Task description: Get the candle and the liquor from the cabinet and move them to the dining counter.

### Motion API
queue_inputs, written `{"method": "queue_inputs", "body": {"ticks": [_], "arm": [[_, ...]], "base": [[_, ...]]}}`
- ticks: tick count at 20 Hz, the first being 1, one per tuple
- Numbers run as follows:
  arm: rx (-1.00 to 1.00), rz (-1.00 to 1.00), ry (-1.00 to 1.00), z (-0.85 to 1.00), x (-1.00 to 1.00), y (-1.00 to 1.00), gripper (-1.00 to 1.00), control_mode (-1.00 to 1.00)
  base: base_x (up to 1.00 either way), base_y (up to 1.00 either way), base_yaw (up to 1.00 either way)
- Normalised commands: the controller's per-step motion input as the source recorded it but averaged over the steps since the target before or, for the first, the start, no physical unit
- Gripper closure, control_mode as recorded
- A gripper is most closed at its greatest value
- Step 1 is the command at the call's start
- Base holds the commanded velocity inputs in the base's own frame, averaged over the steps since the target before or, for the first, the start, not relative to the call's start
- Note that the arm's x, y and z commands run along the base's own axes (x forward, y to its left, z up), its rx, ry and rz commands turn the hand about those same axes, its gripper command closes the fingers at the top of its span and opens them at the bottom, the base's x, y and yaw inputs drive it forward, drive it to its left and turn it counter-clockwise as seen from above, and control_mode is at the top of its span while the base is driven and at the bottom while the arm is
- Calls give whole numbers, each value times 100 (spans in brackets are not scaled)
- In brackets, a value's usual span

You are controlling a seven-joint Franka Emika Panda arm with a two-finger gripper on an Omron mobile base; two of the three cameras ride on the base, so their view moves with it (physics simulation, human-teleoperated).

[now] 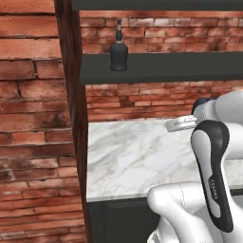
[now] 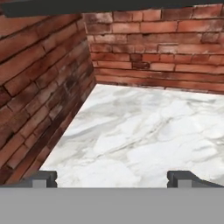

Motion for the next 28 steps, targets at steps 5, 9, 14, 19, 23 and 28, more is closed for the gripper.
{"method": "queue_inputs", "body": {"ticks": [5,9,14,19,23,28], "arm": [[0,0,-3,47,-3,10,-100,-100],[-1,0,-13,42,-2,22,-100,-100],[-6,0,-24,39,-2,26,-100,-100],[0,0,-2,50,0,18,-100,-100],[0,0,0,51,0,16,-100,-100],[0,0,0,49,9,6,-100,-100]], "base": [[0,0,0],[0,0,0],[0,0,0],[0,0,0],[0,0,0],[0,0,0]]}}
